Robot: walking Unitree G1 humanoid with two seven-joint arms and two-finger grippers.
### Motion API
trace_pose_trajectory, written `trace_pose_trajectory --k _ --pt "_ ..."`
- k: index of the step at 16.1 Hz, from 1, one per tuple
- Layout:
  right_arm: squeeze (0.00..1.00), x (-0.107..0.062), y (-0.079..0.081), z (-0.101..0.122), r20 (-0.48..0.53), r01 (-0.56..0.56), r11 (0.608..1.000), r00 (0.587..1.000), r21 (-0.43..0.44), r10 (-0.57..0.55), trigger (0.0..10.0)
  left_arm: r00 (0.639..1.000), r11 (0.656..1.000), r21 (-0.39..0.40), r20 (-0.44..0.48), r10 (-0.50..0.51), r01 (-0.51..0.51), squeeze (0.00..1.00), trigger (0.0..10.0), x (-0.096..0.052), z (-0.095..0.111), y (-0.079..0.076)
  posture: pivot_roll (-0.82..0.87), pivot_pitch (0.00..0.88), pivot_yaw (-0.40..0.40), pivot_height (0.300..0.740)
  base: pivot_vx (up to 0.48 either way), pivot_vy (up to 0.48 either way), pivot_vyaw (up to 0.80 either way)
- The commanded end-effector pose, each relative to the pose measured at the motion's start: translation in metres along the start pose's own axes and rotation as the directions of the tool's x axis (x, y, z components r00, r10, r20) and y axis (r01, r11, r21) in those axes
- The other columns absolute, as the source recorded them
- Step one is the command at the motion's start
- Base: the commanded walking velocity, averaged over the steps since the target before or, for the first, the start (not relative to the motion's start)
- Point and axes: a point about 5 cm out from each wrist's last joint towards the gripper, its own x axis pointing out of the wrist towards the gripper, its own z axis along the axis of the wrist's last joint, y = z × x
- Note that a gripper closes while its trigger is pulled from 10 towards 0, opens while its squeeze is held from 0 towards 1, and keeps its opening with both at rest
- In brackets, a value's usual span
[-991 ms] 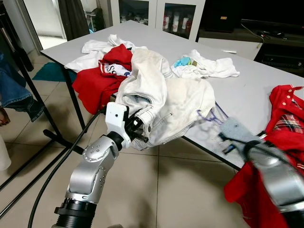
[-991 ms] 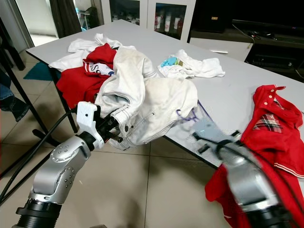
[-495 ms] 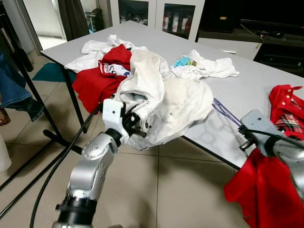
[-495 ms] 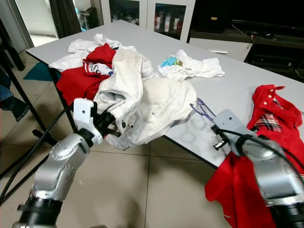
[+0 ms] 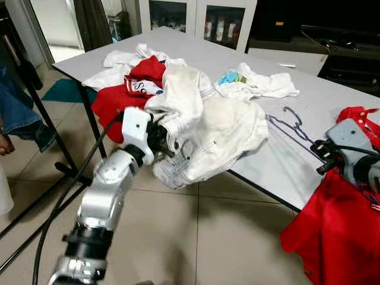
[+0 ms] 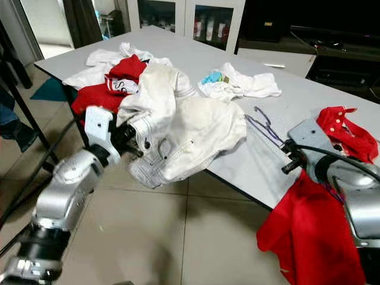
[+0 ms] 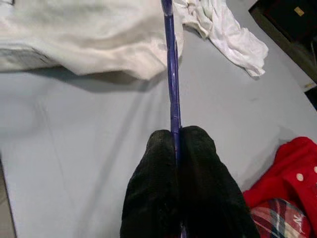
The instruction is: Hang hanger
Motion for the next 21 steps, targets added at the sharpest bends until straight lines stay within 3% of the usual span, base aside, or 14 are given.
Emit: trace_pose_trajectory --k 1,5,8,10,12,14,17,19,21 --pt "0.0 -0.004 0.002 0.017 0.093 -0.043 0.998 0.995 0.035 0.039 0.0 0.999 0.998 0.06 0.041 -0.002 -0.001 0.0 10.0 0.01 0.014 0.008 -0.06 0.0 -0.02 0.74 0.0 0.0 0.0" --pt "0.0 0.003 0.026 0.034 0.194 -0.17 0.983 0.969 0.062 0.156 0.0 0.998 0.999 0.053 0.066 -0.015 0.012 0.0 10.0 0.023 0.023 0.011 -0.05 0.0 -0.018 0.74 0.0 0.0 0.0" --pt "0.0 0.004 0.034 0.04 0.229 -0.233 0.97 0.95 0.067 0.212 0.0 0.998 0.998 0.028 0.051 -0.049 0.048 0.0 10.0 0.027 0.02 0.007 -0.05 0.0 -0.019 0.74 0.0 0.0 0.0" --pt "0.0 0.007 0.046 0.044 0.243 -0.278 0.959 0.935 0.053 0.257 0.0 0.998 0.998 -0.04 0.053 -0.043 0.046 0.0 10.0 0.029 0.018 0.005 -0.04 0.0 -0.018 0.74 0.0 0.0 0.0" --pt "0.0 0.011 0.019 0.039 0.217 -0.11 0.984 0.973 0.143 0.077 0.0 0.998 0.998 -0.06 0.059 -0.011 0.015 0.0 10.0 0.028 0.019 0.012 -0.04 0.0 -0.016 0.74 0.0 0.0 0.0" --pt "0.0 0.003 0.015 0.041 0.244 -0.14 0.98 0.964 0.142 0.102 0.0 0.998 0.999 -0.038 0.054 -0.01 0.012 0.0 10.0 0.027 0.018 0.015 -0.04 0.0 -0.013 0.74 0.0 0.0 0.0" --pt "0.0 -0.005 0.022 0.044 0.266 -0.226 0.969 0.944 0.1 0.193 0.0 0.999 1.0 -0.021 0.05 -0.008 0.009 0.0 10.0 0.026 0.019 0.02 -0.04 0.0 -0.013 0.74 0.0 0.0 0.0" --pt "0.0 -0.006 0.045 0.046 0.29 -0.348 0.936 0.903 0.058 0.318 0.0 0.997 1.0 0.008 0.078 0.019 -0.019 0.0 10.0 0.029 0.029 0.032 -0.05 0.0 -0.011 0.74 0.0 0.0 0.0" --pt "0.0 -0.003 0.06 0.05 0.302 -0.399 0.915 0.88 0.052 0.367 0.0 0.996 0.999 0.046 0.093 0.012 -0.016 0.0 10.0 0.03 0.033 0.033 -0.05 0.0 -0.011 0.74 0.0 0.0 0.0"
